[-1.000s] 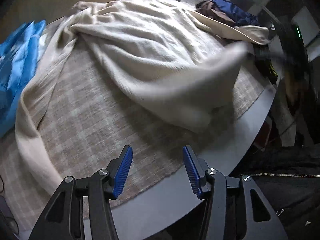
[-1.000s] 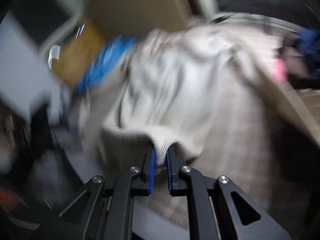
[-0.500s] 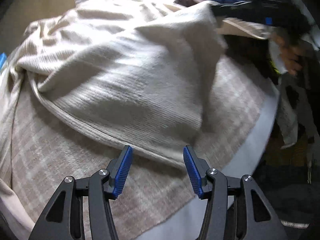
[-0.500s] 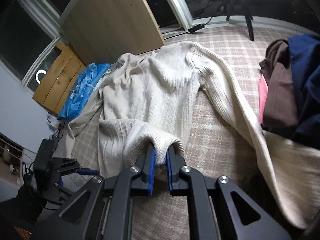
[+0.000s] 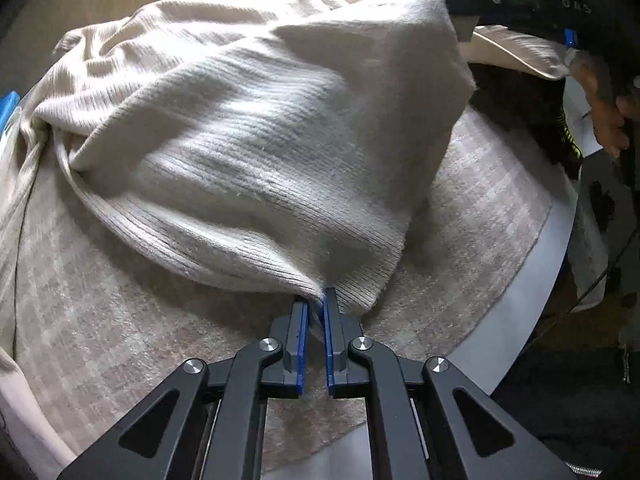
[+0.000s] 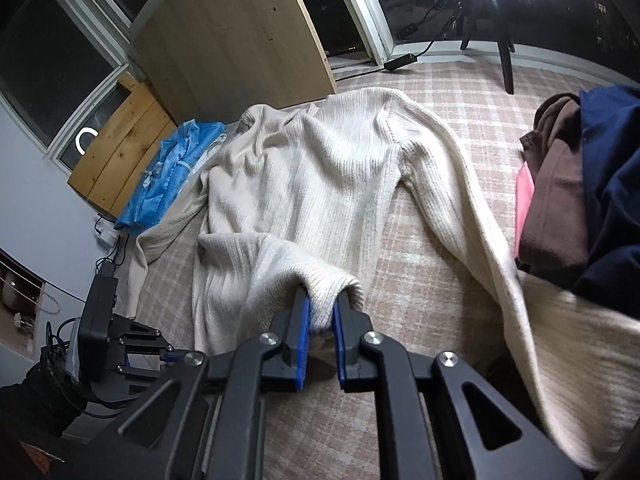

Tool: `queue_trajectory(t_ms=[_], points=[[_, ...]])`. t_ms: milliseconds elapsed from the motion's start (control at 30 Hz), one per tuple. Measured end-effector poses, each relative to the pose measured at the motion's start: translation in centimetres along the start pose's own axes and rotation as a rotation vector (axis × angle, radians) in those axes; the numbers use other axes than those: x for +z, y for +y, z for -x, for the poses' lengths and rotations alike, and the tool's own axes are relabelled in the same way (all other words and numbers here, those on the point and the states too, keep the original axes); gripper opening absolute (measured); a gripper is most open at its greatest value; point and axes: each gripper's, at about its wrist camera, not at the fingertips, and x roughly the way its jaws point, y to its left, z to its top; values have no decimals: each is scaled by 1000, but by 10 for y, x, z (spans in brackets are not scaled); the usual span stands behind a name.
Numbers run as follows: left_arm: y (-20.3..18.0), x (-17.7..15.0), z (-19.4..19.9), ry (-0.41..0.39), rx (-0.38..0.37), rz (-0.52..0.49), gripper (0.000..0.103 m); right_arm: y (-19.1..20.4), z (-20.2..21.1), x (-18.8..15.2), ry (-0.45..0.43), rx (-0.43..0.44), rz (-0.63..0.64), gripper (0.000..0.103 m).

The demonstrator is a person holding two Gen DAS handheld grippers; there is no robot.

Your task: Fold clothes

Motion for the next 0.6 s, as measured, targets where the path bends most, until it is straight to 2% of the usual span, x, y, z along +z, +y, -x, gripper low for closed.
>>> queue_trajectory(t_ms=[33,100,167,300,367,400,500,600], points=[[6,-1,13,-31,-34,21,6,0,1,-1,4,10,-5,11],[25,-6,47,-102,-45,73,5,5,3,-5,13,28,-1,13],[51,-17,85,-170,-7,128,6,13,6,-8,23,44,15,14],[116,-62,133,-213,120,286,5,36,6,-25,56,135,44,30],[149,-85,157,-233,185,366,5,42,8,-41,56,131,47,34],[158,-93,157,-214,201,380,5,42,5,-49,66,111,40,34],[155,-98,144,-197,184,380,5,39,-12,-68,120,71,18,35],[153,-97,137,-183,176,366,5,44,-34,-84,176,99,-24,35]])
